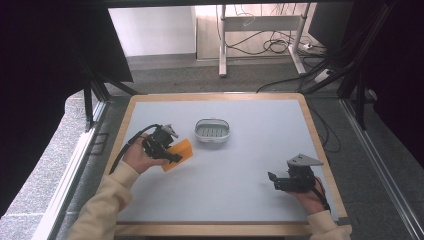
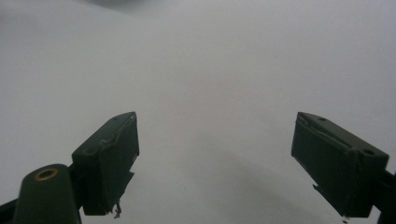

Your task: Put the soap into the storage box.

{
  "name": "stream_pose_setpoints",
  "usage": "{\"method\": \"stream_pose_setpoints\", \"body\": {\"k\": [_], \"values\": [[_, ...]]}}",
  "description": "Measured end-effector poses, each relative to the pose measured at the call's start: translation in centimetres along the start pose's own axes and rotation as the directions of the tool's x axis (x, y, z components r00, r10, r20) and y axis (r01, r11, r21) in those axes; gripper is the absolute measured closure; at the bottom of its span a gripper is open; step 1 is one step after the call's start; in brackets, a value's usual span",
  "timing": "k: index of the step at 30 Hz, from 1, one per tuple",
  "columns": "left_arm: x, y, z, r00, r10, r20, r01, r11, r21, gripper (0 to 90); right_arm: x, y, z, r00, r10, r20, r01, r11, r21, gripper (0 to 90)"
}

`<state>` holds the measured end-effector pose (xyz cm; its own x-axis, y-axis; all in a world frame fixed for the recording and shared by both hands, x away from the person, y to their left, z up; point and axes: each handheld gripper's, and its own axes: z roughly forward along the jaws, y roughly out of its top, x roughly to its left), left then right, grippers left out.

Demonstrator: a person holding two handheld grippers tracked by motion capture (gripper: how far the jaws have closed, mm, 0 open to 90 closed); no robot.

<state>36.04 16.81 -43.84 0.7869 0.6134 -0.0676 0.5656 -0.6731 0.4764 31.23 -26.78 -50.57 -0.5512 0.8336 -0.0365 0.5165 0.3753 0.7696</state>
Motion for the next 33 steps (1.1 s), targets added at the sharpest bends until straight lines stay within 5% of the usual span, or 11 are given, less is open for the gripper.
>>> {"method": "stream_pose_setpoints", "body": {"k": [16,33], "values": [[1.2,0.9,1.0,0.9999,0.012,0.009,-0.011,0.9999,-0.006,61.9,0.0,0.0,0.1,1.0000,-0.005,0.001,0.005,1.000,0.005,15.4],[1.1,4.0,0.8,0.9900,0.140,0.016,-0.141,0.9901,0.005,61.9,0.0,-0.1,0.0,1.0000,-0.007,0.000,0.007,1.000,0.003,15.4]]}}
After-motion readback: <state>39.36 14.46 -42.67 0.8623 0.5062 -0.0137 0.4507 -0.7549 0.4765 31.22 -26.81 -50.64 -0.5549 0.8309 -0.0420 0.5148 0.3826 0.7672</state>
